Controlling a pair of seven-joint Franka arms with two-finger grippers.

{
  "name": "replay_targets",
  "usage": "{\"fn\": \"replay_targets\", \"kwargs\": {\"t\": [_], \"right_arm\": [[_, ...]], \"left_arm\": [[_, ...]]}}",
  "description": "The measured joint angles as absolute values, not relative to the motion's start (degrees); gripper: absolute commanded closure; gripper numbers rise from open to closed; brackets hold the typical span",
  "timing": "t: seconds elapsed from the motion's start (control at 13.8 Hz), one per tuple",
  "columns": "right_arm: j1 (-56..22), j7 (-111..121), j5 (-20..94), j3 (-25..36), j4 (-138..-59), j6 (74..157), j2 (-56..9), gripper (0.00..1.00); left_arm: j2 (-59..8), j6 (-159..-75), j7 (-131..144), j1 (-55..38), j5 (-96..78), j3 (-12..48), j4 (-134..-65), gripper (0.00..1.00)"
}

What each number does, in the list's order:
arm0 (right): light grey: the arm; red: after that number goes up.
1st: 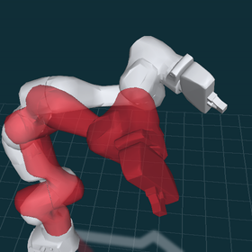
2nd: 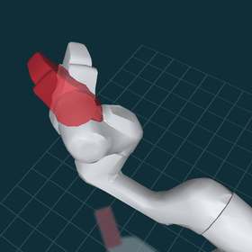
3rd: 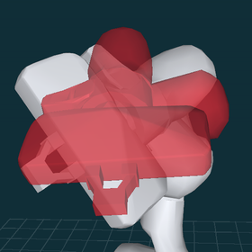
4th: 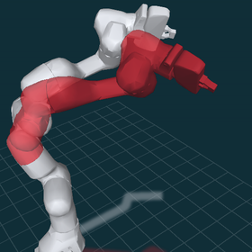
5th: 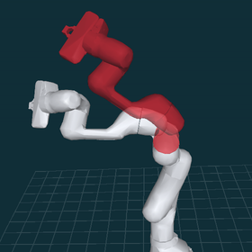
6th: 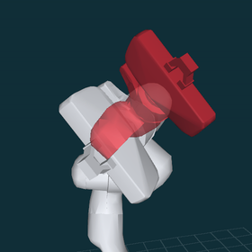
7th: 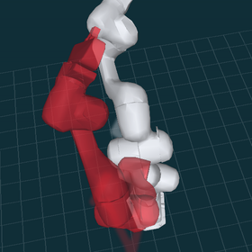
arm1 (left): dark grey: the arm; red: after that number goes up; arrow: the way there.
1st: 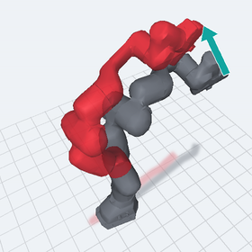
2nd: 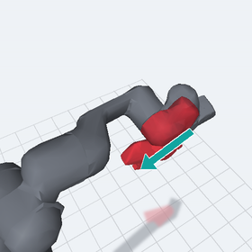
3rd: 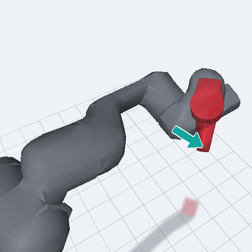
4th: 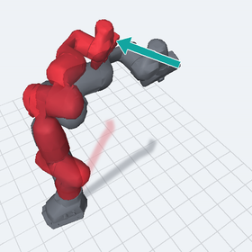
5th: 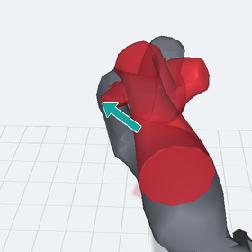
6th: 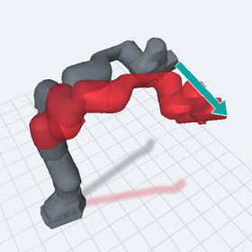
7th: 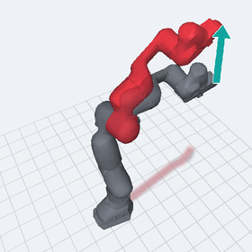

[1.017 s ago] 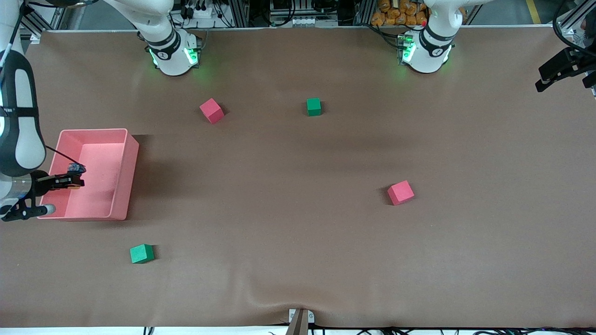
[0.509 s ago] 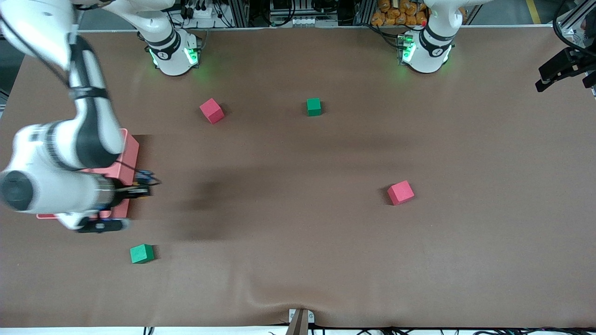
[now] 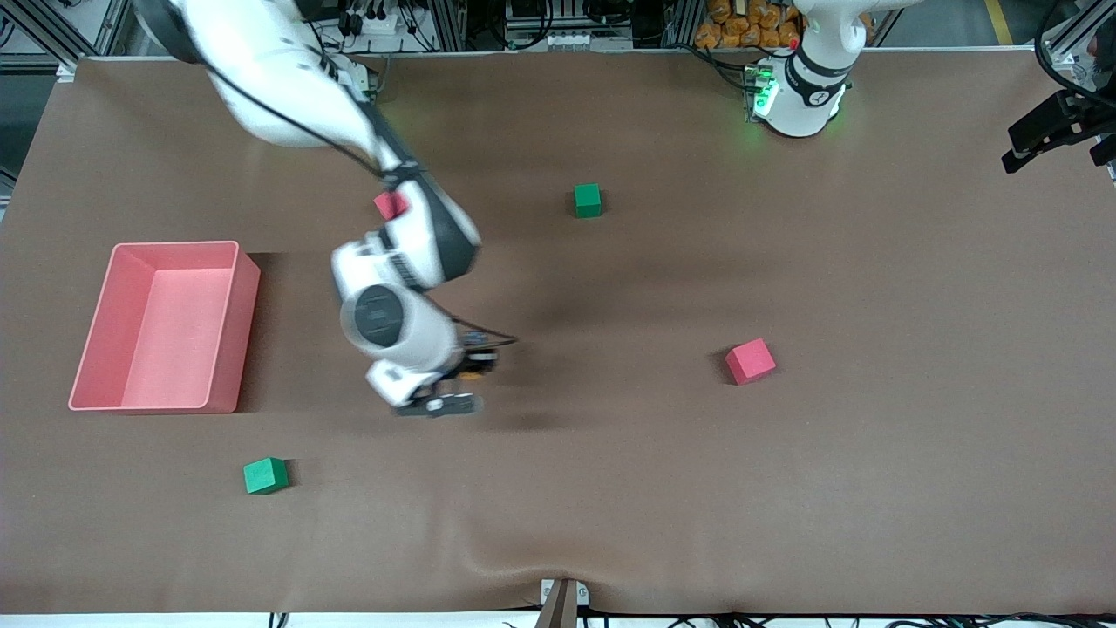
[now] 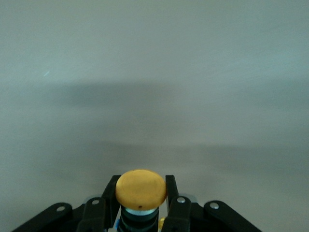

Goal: Place and upright button with both arms
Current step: 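Carry the button to mid-table, lower it and open the right gripper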

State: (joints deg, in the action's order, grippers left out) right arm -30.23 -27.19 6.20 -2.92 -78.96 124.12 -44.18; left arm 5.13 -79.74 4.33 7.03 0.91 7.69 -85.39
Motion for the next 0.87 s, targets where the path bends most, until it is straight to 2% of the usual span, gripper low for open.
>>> {"fn": "replay_targets", "kwargs": {"t": [0.15,0.51,0.58,0.65,0.73,0.87], "right_arm": [[-33.9,-30.4,6.2,-2.8,-78.3,127.2,-47.1,1.00],[-39.3,-35.1,6.2,-2.6,-72.1,128.0,-52.2,1.00],[-40.1,-35.6,6.2,-2.6,-71.2,128.2,-53.0,0.91],[-40.7,-35.6,5.9,-2.5,-70.8,128.3,-53.6,0.72],[-41.0,-35.7,5.3,-2.4,-70.5,128.5,-53.9,0.57],[-41.2,-35.7,4.1,-2.3,-70.2,129.3,-54.3,0.39]], "left_arm": [[5.0,-79.7,4.3,7.0,0.9,7.7,-85.6,0.00],[3.9,-79.7,4.3,7.0,0.8,7.9,-86.6,0.00],[3.8,-79.7,4.3,6.9,0.7,8.0,-87.2,0.00],[3.6,-79.6,4.3,6.8,0.7,8.2,-87.7,0.00],[3.2,-79.6,4.3,6.7,0.7,8.4,-88.3,0.00],[1.6,-79.6,4.3,6.6,0.7,8.9,-89.4,0.00]]}}
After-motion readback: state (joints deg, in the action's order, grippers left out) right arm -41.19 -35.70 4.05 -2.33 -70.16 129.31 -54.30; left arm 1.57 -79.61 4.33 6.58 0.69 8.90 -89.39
